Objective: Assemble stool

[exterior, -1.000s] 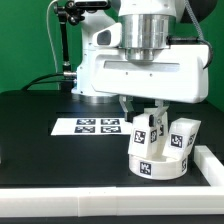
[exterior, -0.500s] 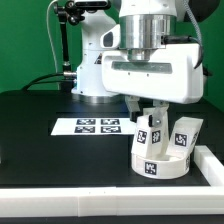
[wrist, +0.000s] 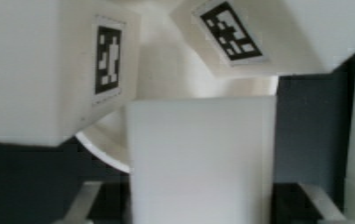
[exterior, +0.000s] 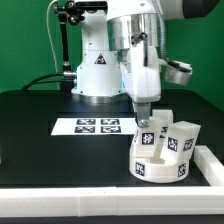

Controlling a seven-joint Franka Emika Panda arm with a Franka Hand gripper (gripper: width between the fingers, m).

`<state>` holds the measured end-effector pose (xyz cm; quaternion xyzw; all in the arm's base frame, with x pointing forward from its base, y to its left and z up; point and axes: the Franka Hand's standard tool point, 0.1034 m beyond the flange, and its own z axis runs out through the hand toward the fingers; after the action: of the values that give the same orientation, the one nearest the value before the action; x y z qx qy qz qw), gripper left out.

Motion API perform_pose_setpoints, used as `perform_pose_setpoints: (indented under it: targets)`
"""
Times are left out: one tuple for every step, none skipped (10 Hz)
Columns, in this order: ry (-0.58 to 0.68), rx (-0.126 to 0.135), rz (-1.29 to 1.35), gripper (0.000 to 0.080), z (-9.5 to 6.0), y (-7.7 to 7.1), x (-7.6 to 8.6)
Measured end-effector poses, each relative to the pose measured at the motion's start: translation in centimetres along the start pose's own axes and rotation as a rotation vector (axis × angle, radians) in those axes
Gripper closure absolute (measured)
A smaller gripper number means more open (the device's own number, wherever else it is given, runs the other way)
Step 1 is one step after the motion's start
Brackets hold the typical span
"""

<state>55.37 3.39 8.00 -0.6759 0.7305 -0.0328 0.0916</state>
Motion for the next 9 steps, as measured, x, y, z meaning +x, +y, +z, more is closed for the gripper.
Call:
perform_pose_setpoints:
  targets:
    - [-0.015,0.009,0.094,0.0462,0.0,0.0,0.1]
    - [-0.023,0.012,0.156,0.0462,0.0,0.0,0.1]
    - [-0.024,0.011,0.214,0.0462,0.0,0.0,0.0]
    - [-0.024,0.011,0.210,0.0462,0.0,0.0,0.0]
    - [-0.024,0.010,0.204,0.0352,0.0,0.0,0.0]
    - [-0.023,0.002,0.137,0.0212,-0.4,-0.4,-0.6]
    - [-0.027,0.003,0.117,0.0212,-0.8,-0.8,-1.2]
    - [-0.034,0.011,0.099,0.0163,-1.3,-1.0,-1.7]
    - [-0.031,0.012,-0.015,0.0163,-1.1,-1.0,-1.5]
